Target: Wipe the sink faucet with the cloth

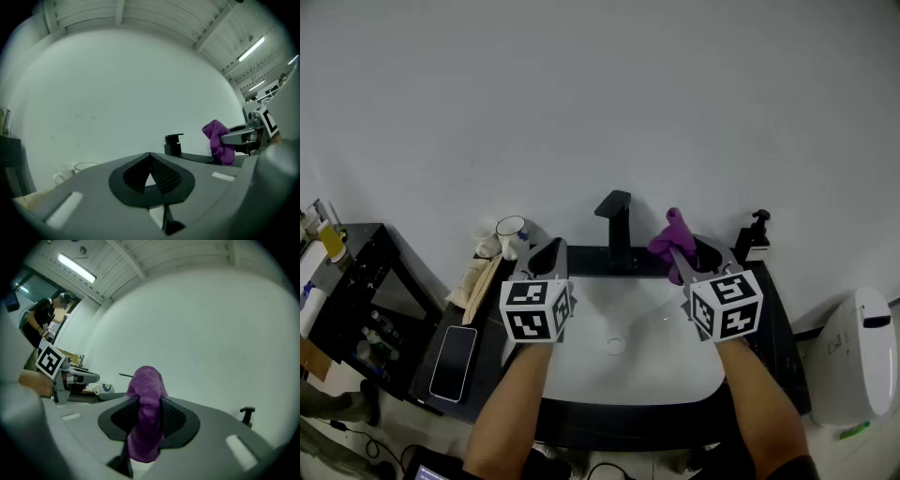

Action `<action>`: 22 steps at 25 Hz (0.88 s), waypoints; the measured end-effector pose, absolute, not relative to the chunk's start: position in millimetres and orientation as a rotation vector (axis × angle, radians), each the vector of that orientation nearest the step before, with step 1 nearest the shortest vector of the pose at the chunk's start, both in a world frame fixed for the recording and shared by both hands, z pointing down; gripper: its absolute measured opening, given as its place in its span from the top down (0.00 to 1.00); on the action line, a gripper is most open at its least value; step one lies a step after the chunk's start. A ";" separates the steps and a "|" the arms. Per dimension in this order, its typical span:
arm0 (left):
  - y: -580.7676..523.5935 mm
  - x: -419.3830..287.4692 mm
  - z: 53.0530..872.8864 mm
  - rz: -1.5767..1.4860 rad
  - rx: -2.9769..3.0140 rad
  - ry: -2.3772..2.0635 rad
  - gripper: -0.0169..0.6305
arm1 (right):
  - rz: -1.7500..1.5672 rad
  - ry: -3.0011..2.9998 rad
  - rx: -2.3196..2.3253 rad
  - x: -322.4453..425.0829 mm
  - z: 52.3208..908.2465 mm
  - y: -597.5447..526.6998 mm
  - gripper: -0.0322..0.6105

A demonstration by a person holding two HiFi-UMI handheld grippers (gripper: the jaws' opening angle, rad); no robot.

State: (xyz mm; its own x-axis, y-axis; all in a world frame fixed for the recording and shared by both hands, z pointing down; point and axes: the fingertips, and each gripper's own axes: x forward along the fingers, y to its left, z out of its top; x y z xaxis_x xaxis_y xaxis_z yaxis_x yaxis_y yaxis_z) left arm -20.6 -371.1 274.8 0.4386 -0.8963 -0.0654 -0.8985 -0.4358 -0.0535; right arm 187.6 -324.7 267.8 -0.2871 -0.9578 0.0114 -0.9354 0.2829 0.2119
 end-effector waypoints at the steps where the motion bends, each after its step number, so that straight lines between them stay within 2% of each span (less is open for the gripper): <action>1: -370.2 -19.2 281.3 0.017 -2.586 1.613 0.95 | -0.256 -2.402 1.771 185.2 265.0 -327.8 0.76; 14: -373.0 -9.7 306.9 -0.021 -2.667 1.545 0.95 | -0.449 -2.294 1.491 129.7 200.0 -404.7 0.76; 22: -378.2 -10.1 316.5 -0.070 -2.624 1.550 0.95 | -0.551 -2.101 1.273 93.7 204.9 -444.4 0.76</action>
